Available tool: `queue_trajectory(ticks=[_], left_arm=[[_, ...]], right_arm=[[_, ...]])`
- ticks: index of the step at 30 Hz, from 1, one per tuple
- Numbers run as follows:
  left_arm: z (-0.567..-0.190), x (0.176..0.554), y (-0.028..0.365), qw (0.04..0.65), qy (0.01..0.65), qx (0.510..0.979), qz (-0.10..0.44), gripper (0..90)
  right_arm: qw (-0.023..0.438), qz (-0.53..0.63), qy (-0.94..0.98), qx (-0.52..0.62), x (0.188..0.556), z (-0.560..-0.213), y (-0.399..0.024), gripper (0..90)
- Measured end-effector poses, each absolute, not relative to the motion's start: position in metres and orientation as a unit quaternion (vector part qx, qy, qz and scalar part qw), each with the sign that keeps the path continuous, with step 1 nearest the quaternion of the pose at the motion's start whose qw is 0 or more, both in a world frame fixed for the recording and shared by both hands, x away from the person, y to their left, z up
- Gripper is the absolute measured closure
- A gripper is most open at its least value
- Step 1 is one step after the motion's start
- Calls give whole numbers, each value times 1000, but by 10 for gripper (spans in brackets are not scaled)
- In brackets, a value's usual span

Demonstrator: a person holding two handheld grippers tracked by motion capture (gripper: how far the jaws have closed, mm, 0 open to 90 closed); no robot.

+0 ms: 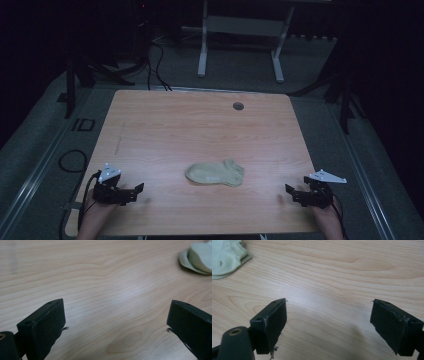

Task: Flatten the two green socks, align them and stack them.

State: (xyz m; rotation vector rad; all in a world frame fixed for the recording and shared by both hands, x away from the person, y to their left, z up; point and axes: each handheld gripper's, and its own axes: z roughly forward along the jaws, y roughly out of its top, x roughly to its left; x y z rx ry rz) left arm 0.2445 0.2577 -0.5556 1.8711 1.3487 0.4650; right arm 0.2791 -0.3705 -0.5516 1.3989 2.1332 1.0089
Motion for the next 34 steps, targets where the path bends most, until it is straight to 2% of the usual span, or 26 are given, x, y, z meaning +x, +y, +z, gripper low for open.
queue_trajectory(ticks=[8, 22, 34], left_arm=[[-553, 239, 277, 396, 551, 711, 185, 21], [-557, 233, 288, 410, 571, 682, 200, 21], [-559, 231, 287, 416, 569, 682, 195, 21]], right_arm=[[210, 365, 742, 522, 277, -550, -385, 138], [213, 380, 717, 544, 280, -552, -392, 138], [221, 374, 716, 547, 282, -556, -392, 139]])
